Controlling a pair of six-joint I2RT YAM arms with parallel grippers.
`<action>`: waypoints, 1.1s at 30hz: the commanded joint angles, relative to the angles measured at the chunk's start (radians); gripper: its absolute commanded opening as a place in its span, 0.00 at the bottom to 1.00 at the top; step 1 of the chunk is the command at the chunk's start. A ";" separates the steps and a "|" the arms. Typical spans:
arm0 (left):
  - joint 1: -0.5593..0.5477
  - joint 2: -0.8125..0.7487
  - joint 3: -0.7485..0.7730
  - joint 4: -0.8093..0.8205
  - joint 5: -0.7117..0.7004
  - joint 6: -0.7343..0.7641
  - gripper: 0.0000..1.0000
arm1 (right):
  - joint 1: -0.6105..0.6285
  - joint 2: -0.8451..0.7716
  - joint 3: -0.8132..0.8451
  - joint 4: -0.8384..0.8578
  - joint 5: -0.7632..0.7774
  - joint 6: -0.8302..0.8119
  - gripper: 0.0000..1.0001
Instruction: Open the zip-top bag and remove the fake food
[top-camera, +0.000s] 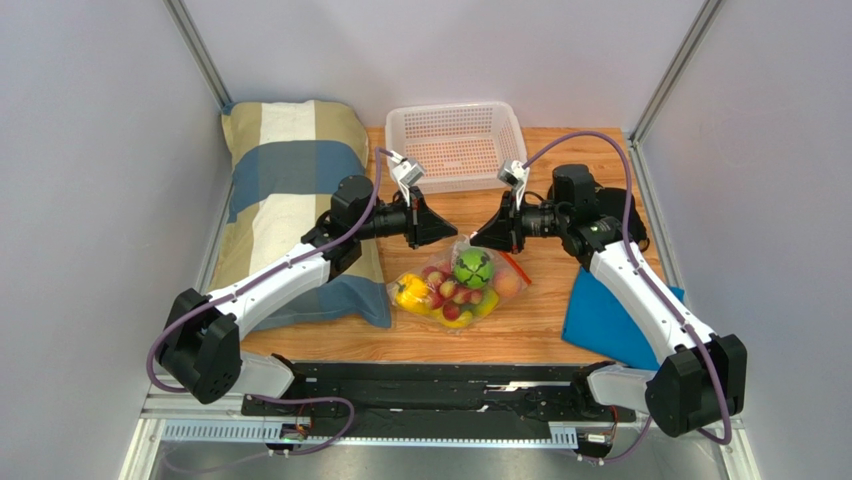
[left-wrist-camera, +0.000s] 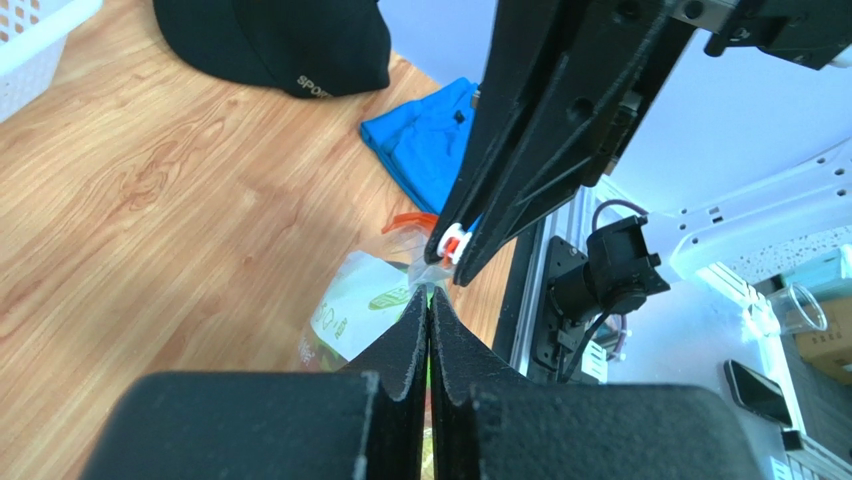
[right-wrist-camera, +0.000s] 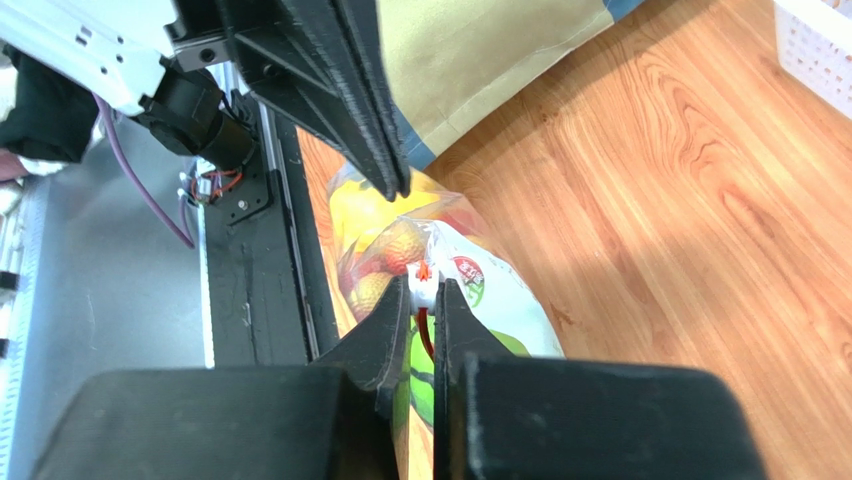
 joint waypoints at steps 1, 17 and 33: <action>0.005 -0.009 0.055 -0.060 0.060 0.056 0.00 | -0.002 0.012 0.046 0.003 0.030 0.095 0.00; -0.320 -0.137 0.109 -0.144 -0.685 0.161 0.95 | 0.193 0.025 0.500 -0.539 1.097 1.007 0.00; -0.377 0.152 0.261 -0.141 -0.772 0.105 0.92 | 0.339 0.050 0.505 -0.699 1.285 1.397 0.00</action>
